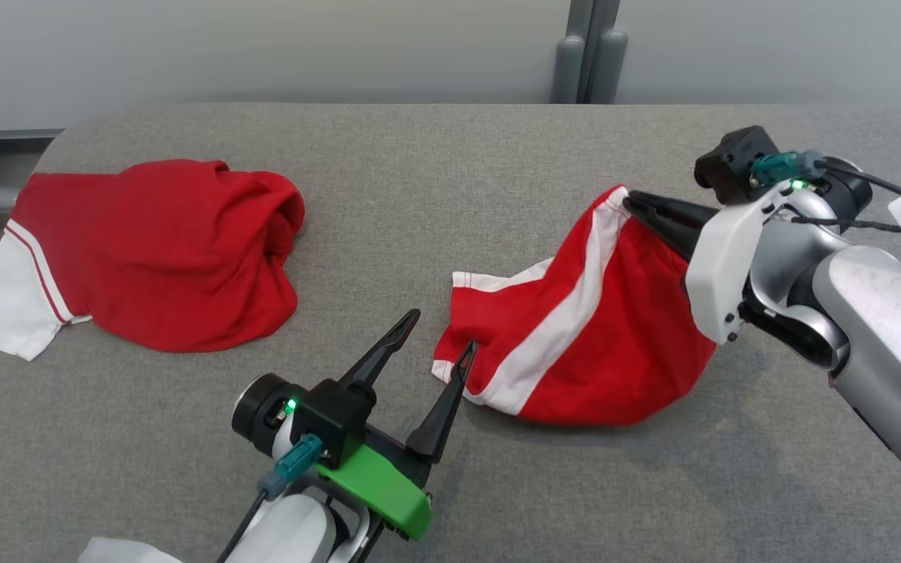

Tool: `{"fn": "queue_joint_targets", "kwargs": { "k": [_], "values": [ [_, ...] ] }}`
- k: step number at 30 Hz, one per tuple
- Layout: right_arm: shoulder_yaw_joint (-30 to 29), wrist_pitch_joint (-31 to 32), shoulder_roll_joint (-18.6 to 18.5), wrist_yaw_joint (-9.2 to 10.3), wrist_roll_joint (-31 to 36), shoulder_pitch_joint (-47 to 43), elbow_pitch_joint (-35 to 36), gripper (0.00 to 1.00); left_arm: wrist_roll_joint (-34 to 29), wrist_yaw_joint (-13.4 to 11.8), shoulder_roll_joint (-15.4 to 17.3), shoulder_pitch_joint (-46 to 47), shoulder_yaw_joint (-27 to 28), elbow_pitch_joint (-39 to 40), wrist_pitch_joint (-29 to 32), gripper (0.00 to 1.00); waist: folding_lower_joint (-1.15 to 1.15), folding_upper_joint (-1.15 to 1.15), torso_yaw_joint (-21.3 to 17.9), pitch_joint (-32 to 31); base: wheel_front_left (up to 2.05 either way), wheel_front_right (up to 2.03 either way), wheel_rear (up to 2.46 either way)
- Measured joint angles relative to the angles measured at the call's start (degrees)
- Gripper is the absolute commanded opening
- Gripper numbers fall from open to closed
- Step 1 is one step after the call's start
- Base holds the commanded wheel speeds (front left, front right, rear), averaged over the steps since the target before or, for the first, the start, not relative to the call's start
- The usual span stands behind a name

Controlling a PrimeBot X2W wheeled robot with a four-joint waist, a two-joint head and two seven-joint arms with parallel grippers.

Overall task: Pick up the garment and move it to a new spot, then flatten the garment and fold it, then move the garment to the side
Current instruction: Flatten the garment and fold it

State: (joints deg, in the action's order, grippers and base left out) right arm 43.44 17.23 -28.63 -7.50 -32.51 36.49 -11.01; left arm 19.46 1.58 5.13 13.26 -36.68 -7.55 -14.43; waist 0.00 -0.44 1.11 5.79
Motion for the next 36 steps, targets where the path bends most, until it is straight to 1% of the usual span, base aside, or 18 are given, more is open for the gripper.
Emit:
{"fn": "queue_joint_targets", "kwargs": {
  "k": [6, 10, 13, 15, 18, 21, 22, 24, 27, 32, 36],
  "values": [
    [-3.25, -4.48, 0.09, 0.19, 0.0, 1.1, 0.82, 0.0, 0.04, 0.0, -0.02, -0.64, 0.58, 0.0, 0.0, 1.0, 0.0, 0.0, -0.81, -0.51, 0.0, 0.0, 0.0],
    [-6.79, -7.23, -0.47, 2.26, -0.79, 1.19, 0.67, 0.0, 0.98, 0.0, -0.14, -1.01, 1.03, -0.11, 0.0, 1.0, 0.0, 0.0, -1.25, -0.71, 0.0, 0.0, 0.0],
    [-9.55, -8.93, -1.07, 4.01, -2.76, 0.85, -0.4, 0.0, 2.01, 0.01, -0.21, -2.29, 1.34, -1.27, 0.01, 1.0, 0.0, 0.0, -1.56, -0.72, 0.0, 0.0, 0.0],
    [-10.43, -9.61, -1.82, 4.69, -3.43, -0.14, -1.41, 0.0, 2.85, 0.01, -0.21, -3.33, 1.68, -1.98, 0.0, 1.0, 0.0, 0.0, -1.94, -0.64, 0.0, 0.0, 0.0],
    [-11.77, -10.4, -2.46, 5.98, -5.39, -3.87, -3.75, 0.0, 4.7, 0.15, -0.24, -4.35, 1.68, -3.97, 0.0, 1.0, 0.0, 0.0, -2.71, -0.32, 0.0, 0.0, 0.0],
    [-11.89, -11.25, -2.46, 6.68, -6.48, -8.42, -5.8, 0.0, 5.9, 0.94, -0.34, -4.47, 1.7, -5.58, 0.27, 1.0, 0.0, 0.0, -3.57, 0.22, 0.0, 0.0, 0.0],
    [-11.9, -11.72, -2.44, 6.72, -6.51, -9.63, -6.17, 0.0, 6.94, 1.02, -0.53, -4.47, 1.88, -6.15, 0.3, 1.0, 0.0, 0.0, -3.88, 0.43, 0.0, 0.0, 0.0],
    [-12.05, -13.29, -1.9, 7.54, -7.48, -12.43, -6.49, 0.0, 9.88, 1.46, -0.99, -4.45, 3.21, -6.97, 0.8, 1.0, 0.0, 0.0, -4.91, 1.09, 0.0, 0.0, 0.0],
    [-11.58, -14.69, -1.4, 7.54, -7.49, -14.8, -6.49, 0.0, 14.3, 1.8, -1.64, -4.4, 5.27, -7.55, 1.31, 1.0, 0.0, 0.0, -6.06, 1.8, 0.0, 0.0, 0.0],
    [-10.5, -17.24, 1.51, 7.53, -8.02, -17.23, -6.76, 0.0, 21.0, 2.46, -2.25, -3.75, 7.7, -10.12, 3.65, 1.0, 0.0, 0.0, -8.33, 2.93, 0.0, 0.0, 0.0],
    [-10.37, -18.94, 2.08, 7.51, -7.99, -17.22, -7.0, 0.0, 21.89, 2.47, -2.25, -1.71, 7.51, -12.52, 5.44, 1.0, 0.0, 0.0, -10.26, 3.81, 0.0, 0.0, 0.0]
  ]
}}
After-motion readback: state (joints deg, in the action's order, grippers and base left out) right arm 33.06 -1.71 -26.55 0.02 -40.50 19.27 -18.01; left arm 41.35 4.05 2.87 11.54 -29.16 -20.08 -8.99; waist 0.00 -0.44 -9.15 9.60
